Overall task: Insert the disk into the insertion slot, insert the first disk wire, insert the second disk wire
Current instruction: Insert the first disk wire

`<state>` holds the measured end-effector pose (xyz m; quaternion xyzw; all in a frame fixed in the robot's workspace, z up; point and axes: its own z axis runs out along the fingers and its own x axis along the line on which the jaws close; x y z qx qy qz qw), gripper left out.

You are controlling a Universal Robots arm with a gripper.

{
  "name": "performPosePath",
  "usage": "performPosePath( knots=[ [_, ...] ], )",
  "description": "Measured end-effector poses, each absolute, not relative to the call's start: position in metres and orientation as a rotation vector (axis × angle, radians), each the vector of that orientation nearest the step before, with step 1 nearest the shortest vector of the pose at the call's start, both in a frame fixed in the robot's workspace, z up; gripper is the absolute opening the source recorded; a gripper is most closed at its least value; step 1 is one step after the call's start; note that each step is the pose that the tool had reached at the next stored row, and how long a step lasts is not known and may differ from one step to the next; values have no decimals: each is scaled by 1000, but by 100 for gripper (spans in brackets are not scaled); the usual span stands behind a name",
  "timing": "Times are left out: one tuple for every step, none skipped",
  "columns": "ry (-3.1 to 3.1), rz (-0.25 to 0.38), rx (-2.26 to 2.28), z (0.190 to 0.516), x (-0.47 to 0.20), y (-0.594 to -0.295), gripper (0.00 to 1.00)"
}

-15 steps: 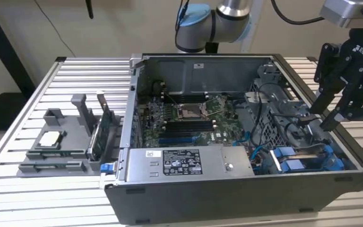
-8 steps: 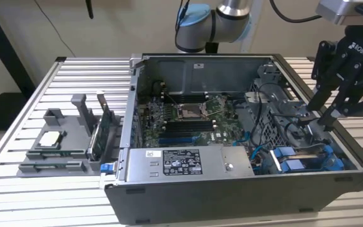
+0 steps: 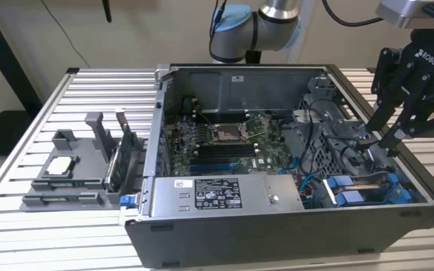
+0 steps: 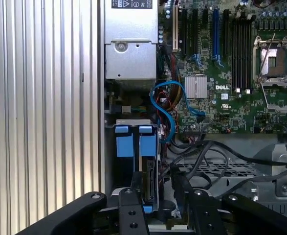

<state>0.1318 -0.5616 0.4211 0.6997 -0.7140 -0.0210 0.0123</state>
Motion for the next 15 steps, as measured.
performPosePath(
  knots=[
    [-2226, -65, 2181, 421, 132, -561, 40],
    [-2226, -65, 2181, 421, 132, -561, 40],
    [-2226, -65, 2181, 421, 132, -561, 40],
    [-2226, -65, 2181, 421, 132, -560, 40],
    [-2226, -66, 2181, 421, 132, -560, 40],
    [-2226, -65, 2181, 421, 132, -560, 40],
    [-2226, -65, 2181, 421, 132, -559, 40],
    [-2226, -65, 2181, 421, 132, -559, 40],
    [-2226, -65, 2181, 421, 132, -558, 40],
    [-2226, -65, 2181, 421, 132, -558, 40],
    [-2226, -65, 2181, 421, 132, -558, 40],
    [-2226, -66, 2181, 420, 132, -558, 40],
    [-2226, -66, 2181, 420, 132, -557, 40],
    [-2226, -66, 2181, 419, 132, -557, 40],
    [-2226, -66, 2182, 418, 132, -557, 40]
  ],
)
